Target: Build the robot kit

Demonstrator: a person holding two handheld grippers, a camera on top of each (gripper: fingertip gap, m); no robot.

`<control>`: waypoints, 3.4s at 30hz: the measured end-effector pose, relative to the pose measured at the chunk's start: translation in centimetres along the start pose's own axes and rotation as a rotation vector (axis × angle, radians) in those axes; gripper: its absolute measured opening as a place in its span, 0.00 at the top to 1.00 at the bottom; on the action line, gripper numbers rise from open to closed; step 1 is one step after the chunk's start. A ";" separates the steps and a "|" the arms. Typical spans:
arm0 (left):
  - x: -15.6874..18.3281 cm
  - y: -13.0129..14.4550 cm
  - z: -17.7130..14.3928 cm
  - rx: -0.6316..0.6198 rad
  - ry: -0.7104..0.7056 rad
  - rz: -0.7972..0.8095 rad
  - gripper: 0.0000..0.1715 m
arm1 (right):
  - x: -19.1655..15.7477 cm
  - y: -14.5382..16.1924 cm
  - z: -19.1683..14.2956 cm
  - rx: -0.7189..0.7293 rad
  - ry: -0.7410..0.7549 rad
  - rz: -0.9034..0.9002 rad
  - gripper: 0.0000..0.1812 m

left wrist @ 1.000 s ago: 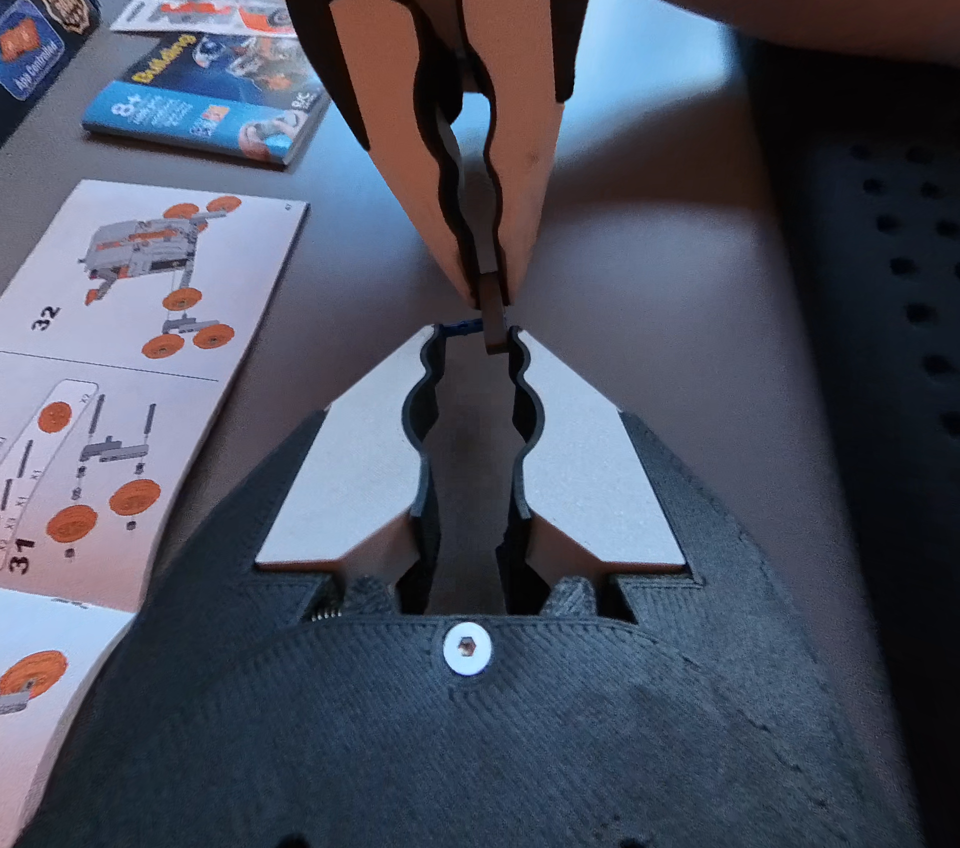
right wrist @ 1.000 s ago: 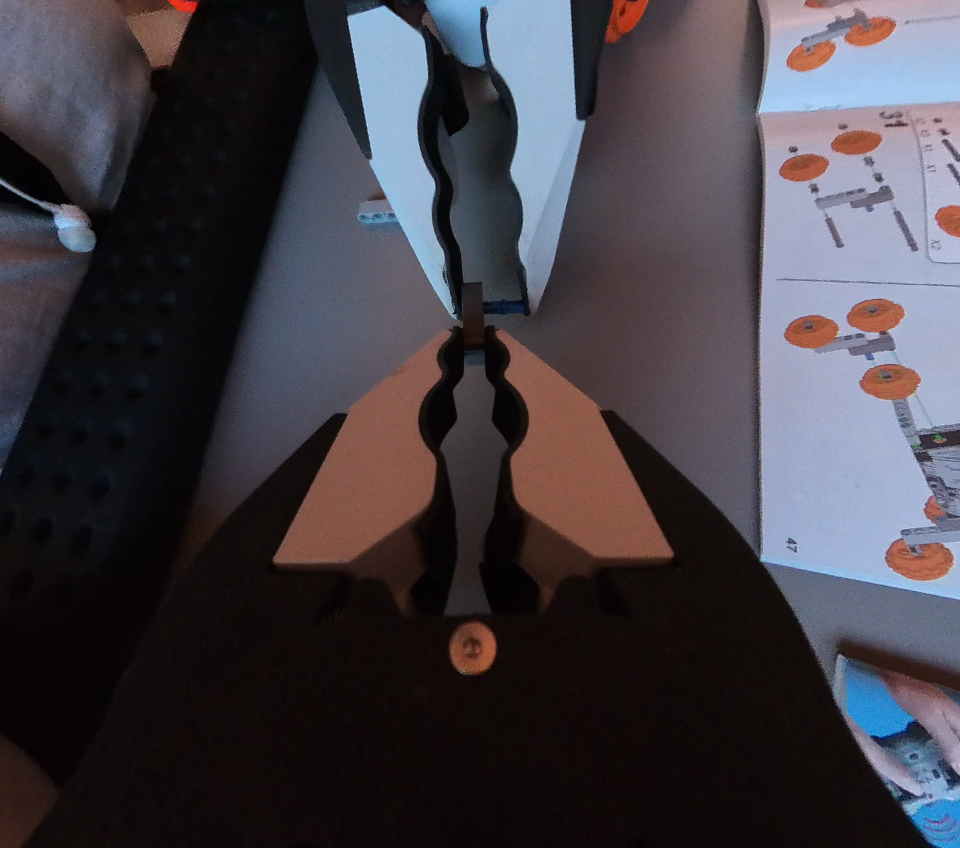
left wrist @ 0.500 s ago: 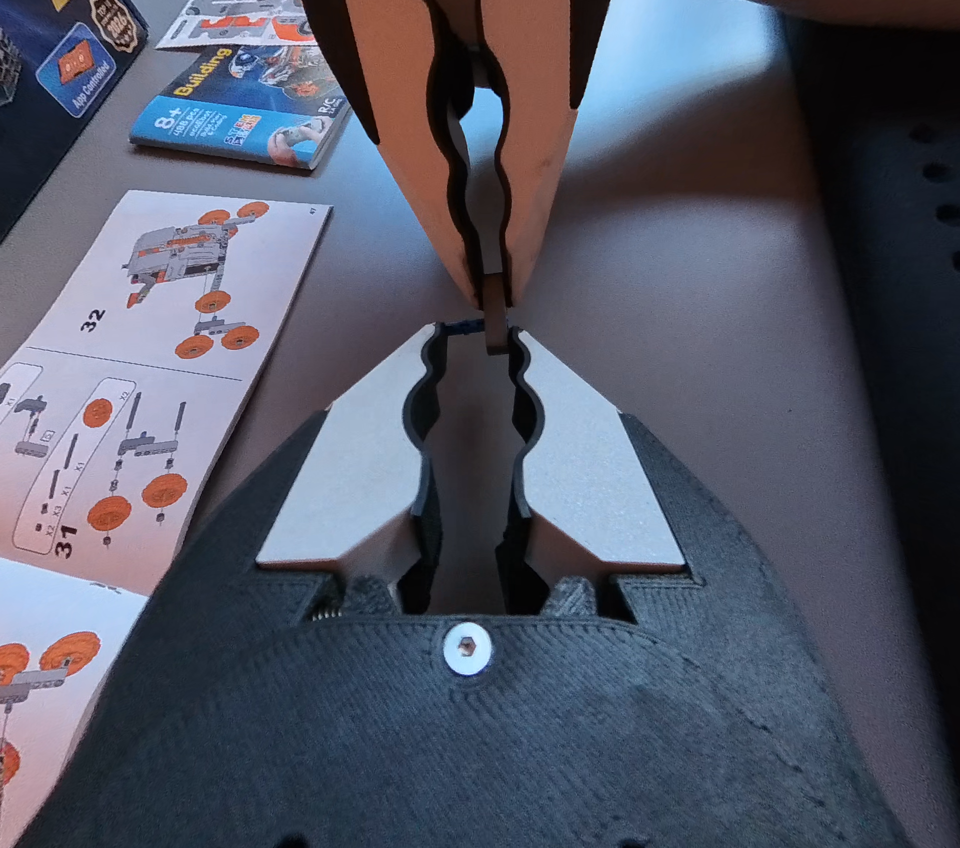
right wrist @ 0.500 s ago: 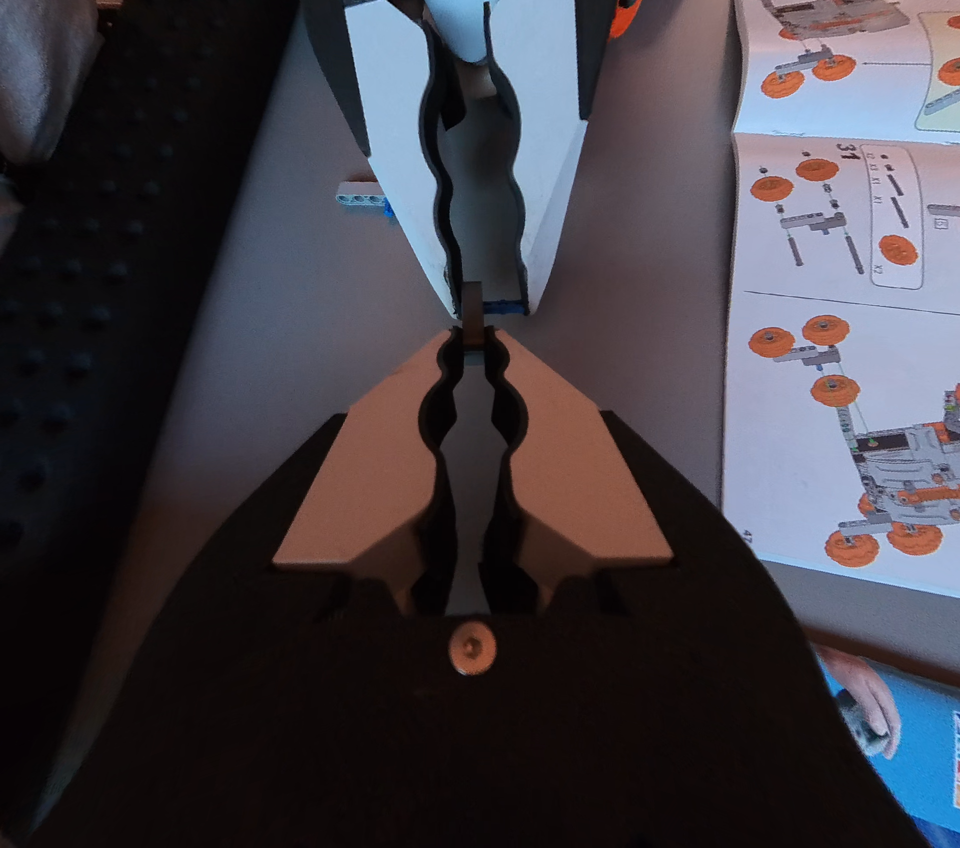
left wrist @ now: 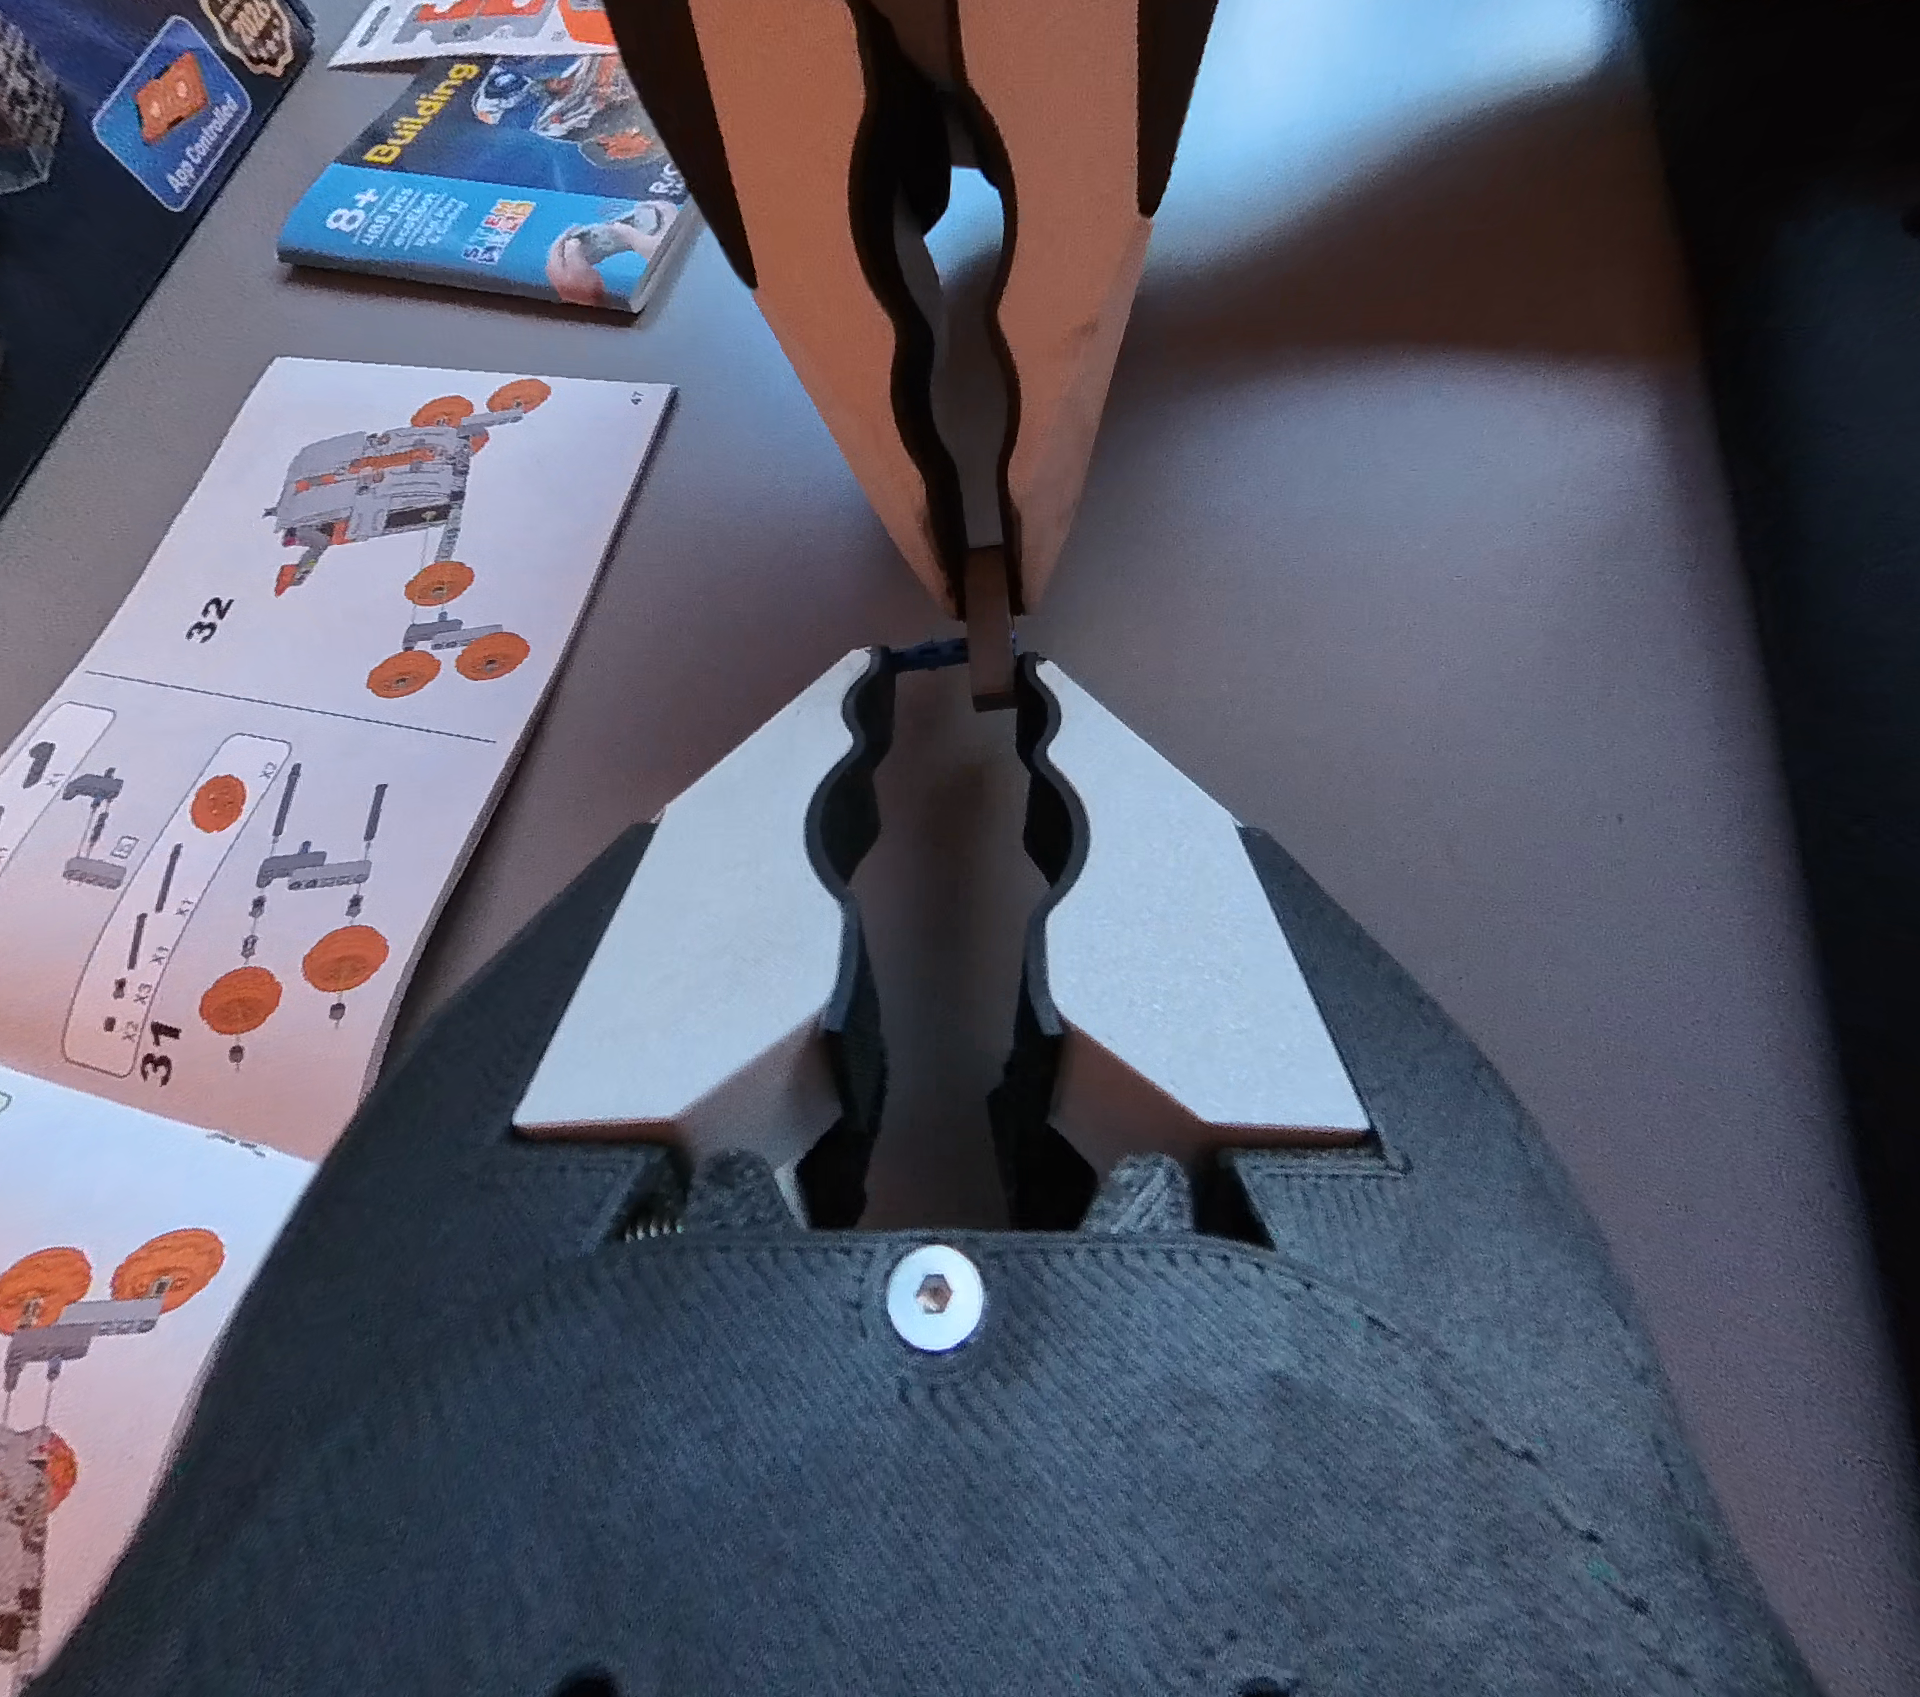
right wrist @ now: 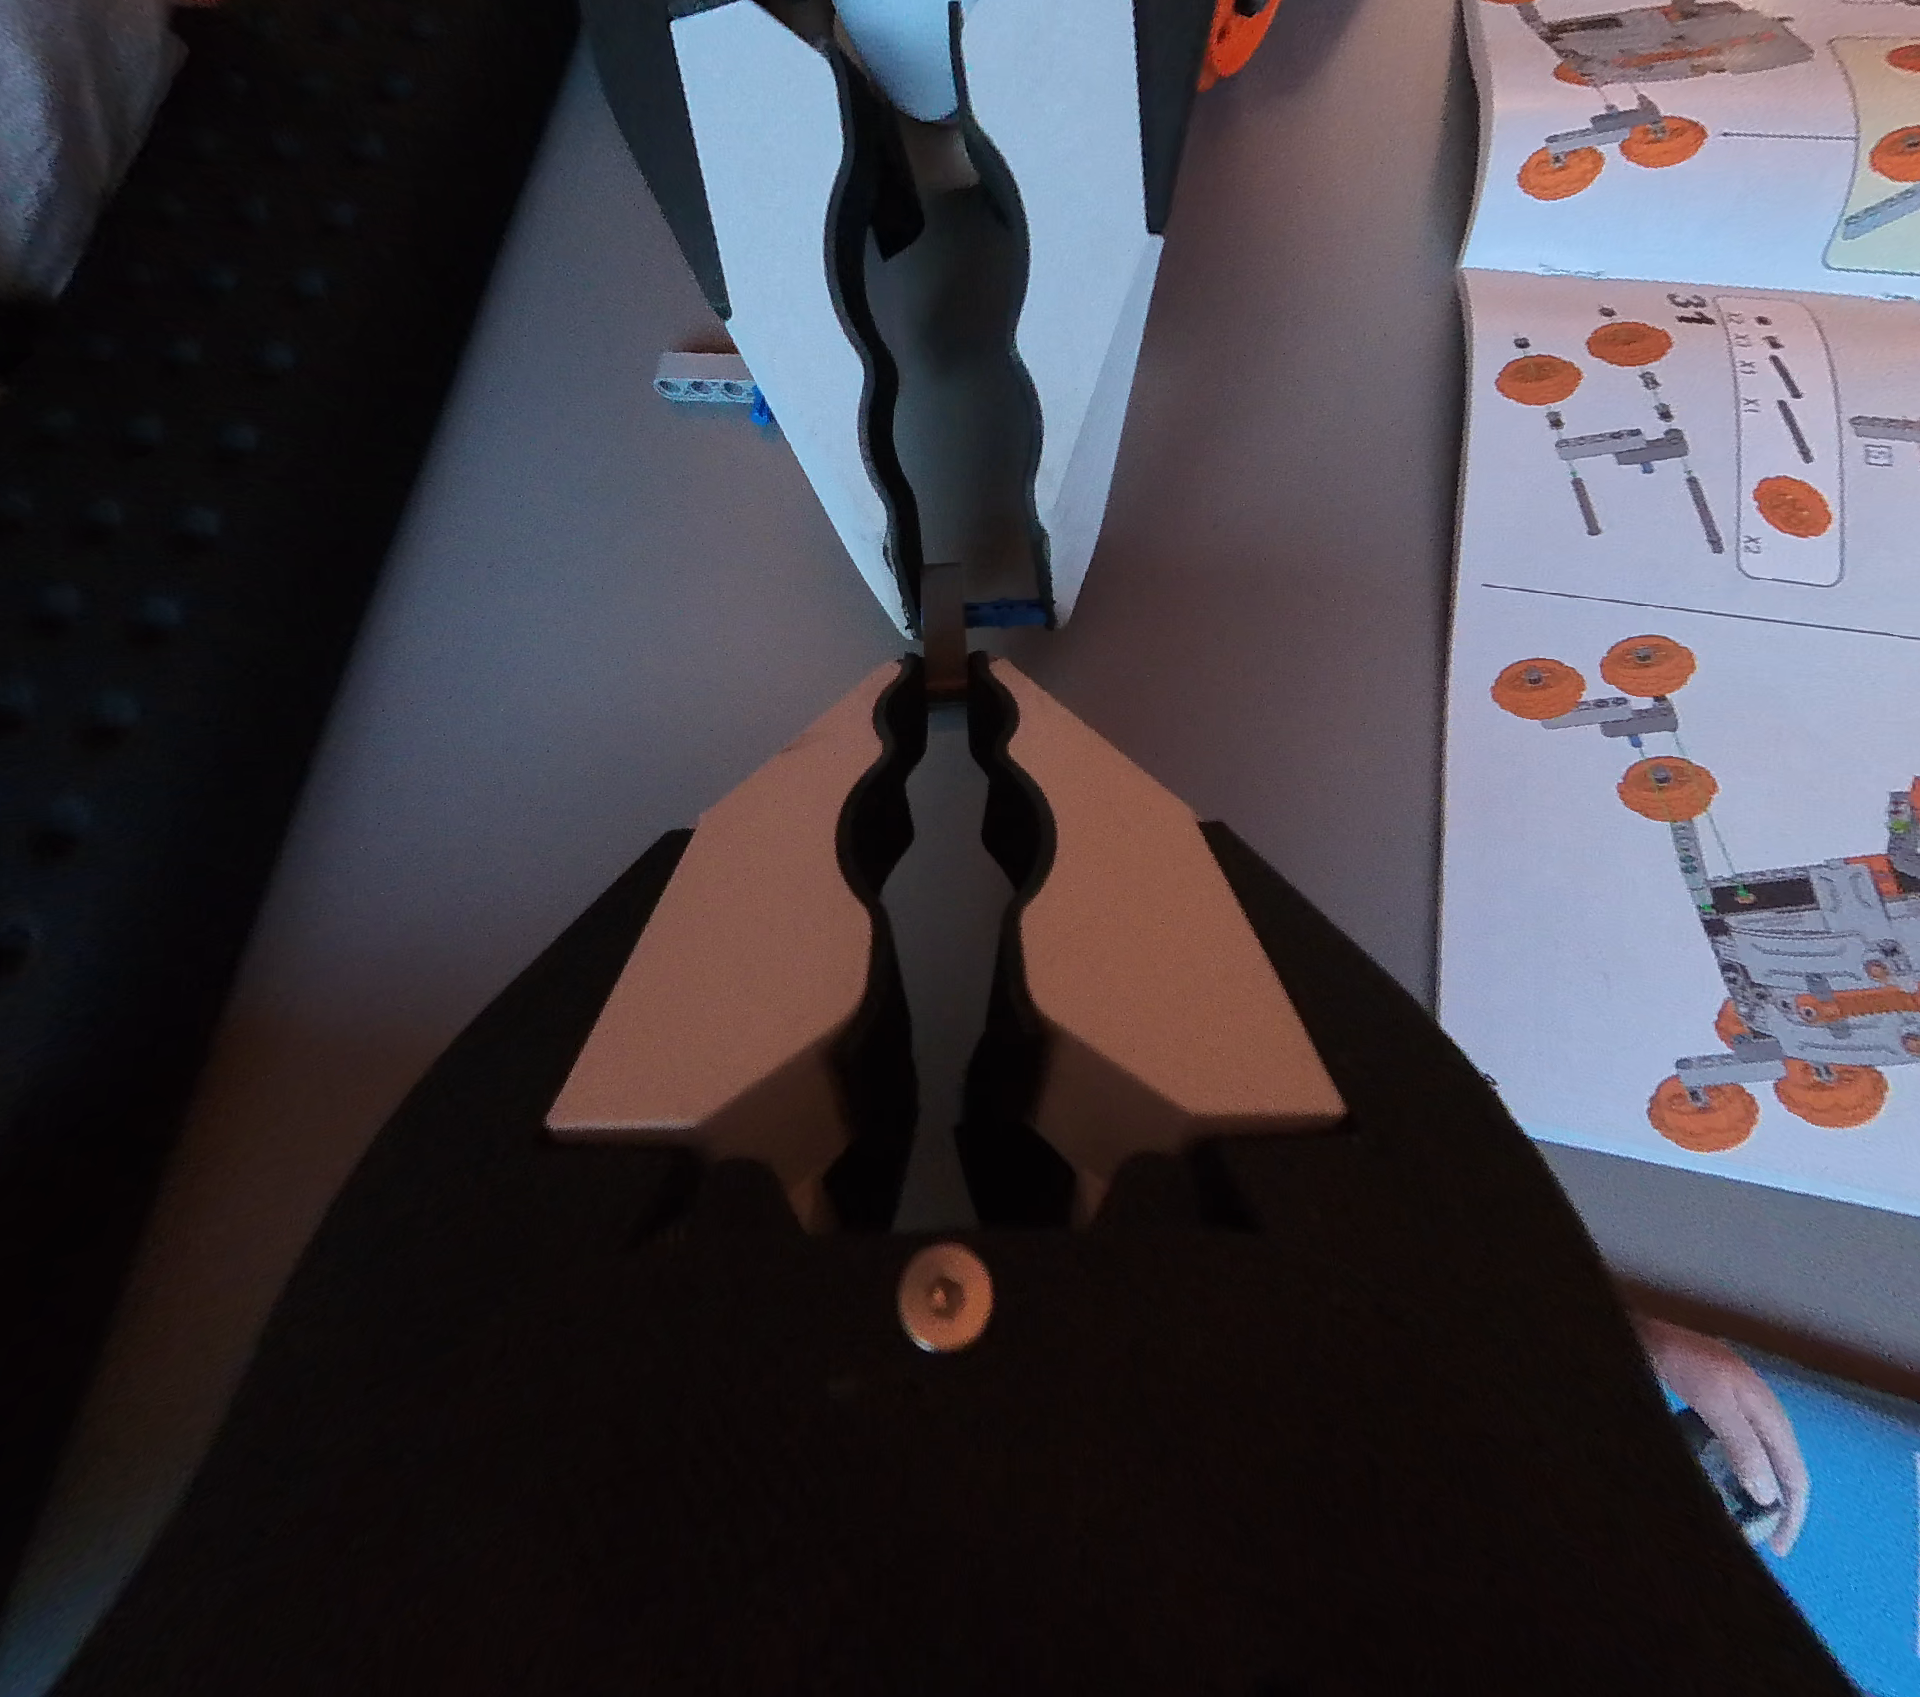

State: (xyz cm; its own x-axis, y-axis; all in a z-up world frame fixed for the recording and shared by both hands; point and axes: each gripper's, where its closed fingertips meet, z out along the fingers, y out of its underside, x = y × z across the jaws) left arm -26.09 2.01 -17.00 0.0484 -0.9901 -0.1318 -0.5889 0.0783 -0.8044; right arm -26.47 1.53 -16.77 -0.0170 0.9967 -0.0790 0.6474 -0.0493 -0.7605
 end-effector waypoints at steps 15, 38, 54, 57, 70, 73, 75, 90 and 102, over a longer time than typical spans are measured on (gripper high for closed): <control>-2.8 -3.3 -2.1 0.195 -0.029 -0.323 0.87 | 2.2 -2.5 -2.5 0.033 0.292 -0.160 0.96; -2.8 -7.9 -5.3 0.550 0.420 -0.842 0.97 | 2.0 -7.2 -6.0 0.190 0.563 -0.439 0.96; -3.1 -8.3 -5.5 0.587 0.387 -0.812 0.94 | 2.1 -7.4 -6.2 0.192 0.588 -0.447 0.96; -3.3 -8.1 -5.5 0.592 0.365 -0.808 0.97 | 2.2 -7.3 -6.0 0.179 0.592 -0.449 0.96; -3.2 -7.9 -5.6 0.570 0.372 -0.798 0.97 | 2.4 -7.4 -6.1 0.176 0.612 -0.459 0.96; -3.2 -8.0 -5.9 0.575 0.372 -0.776 0.97 | 2.4 -7.7 -6.0 0.205 0.607 -0.445 0.94; -3.0 -8.2 -6.1 0.589 0.398 -0.787 0.97 | 2.8 -7.8 -6.2 0.224 0.622 -0.413 0.81; -1.6 -7.1 -5.3 0.460 0.573 -0.956 0.97 | 2.0 -6.9 -4.7 0.129 0.554 -0.420 0.85; -1.5 -6.3 -4.6 0.415 0.618 -1.058 0.97 | 1.6 -6.3 -4.4 0.145 0.464 -0.320 0.85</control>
State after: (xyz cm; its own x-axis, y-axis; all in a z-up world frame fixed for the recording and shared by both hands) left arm -26.18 2.46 -9.00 -0.1101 -0.4738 0.8737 -0.1949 -0.8517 -0.4864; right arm -27.28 3.72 -9.27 0.1619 0.8858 0.4350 0.5536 0.2834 -0.7831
